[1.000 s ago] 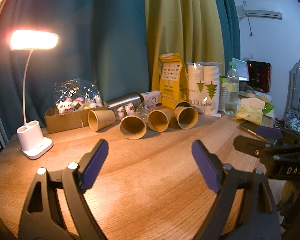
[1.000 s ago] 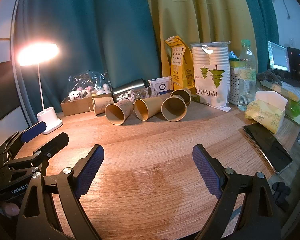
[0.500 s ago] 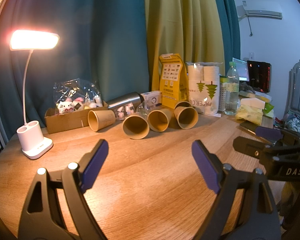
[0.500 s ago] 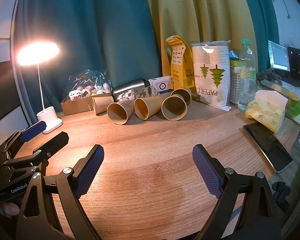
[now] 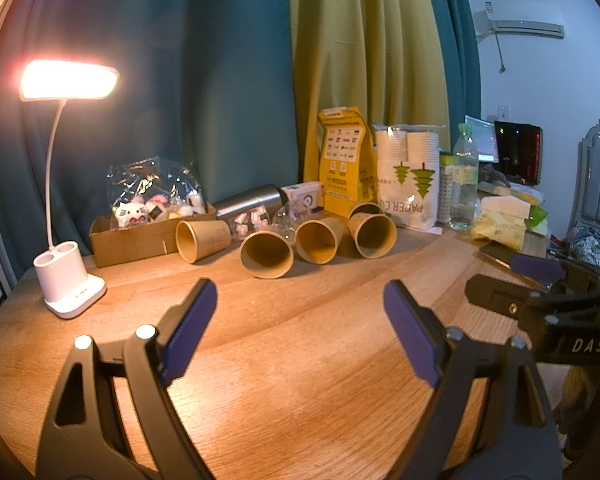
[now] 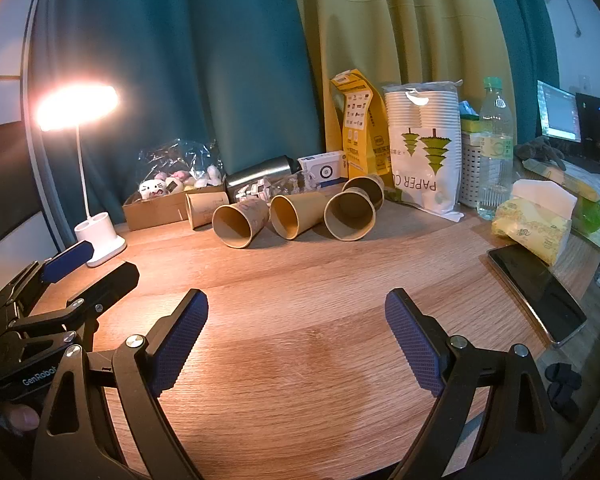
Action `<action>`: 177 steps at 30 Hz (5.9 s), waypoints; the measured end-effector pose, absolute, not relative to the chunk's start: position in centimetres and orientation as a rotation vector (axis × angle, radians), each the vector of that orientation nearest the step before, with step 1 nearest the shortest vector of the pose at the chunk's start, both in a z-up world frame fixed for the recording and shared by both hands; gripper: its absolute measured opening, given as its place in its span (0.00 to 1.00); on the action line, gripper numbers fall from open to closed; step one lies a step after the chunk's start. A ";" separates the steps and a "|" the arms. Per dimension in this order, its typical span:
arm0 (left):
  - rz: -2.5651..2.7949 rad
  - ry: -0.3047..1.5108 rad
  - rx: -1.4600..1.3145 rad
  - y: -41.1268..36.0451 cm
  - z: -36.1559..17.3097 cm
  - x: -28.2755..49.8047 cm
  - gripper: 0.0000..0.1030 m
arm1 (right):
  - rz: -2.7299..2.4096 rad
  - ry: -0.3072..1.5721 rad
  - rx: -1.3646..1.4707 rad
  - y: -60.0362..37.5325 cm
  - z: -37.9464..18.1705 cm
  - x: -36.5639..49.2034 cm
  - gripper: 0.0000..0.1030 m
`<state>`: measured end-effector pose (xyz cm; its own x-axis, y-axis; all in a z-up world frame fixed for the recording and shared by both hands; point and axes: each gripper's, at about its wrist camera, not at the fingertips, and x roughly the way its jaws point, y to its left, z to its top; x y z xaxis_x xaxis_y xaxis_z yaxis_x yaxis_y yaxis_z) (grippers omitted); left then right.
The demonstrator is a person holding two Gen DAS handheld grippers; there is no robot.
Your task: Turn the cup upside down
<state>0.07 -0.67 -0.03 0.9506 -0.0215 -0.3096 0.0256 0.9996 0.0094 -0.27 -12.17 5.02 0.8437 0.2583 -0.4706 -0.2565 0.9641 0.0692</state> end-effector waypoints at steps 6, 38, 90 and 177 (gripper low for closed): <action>-0.024 0.314 0.013 -0.7 0.0 0.1 0.84 | 0.273 0.499 0.004 -12.2 5.1 -0.2 0.89; -0.024 0.314 0.013 -0.7 0.0 0.0 0.84 | 0.273 0.500 0.003 -12.3 5.1 -0.2 0.89; -0.271 1.120 0.063 -12.7 1.2 42.6 0.84 | 0.156 0.592 0.137 -20.3 1.3 5.1 0.90; -0.286 0.367 0.182 -2.5 4.5 0.4 0.63 | 0.396 0.528 0.208 -17.3 4.2 1.4 0.89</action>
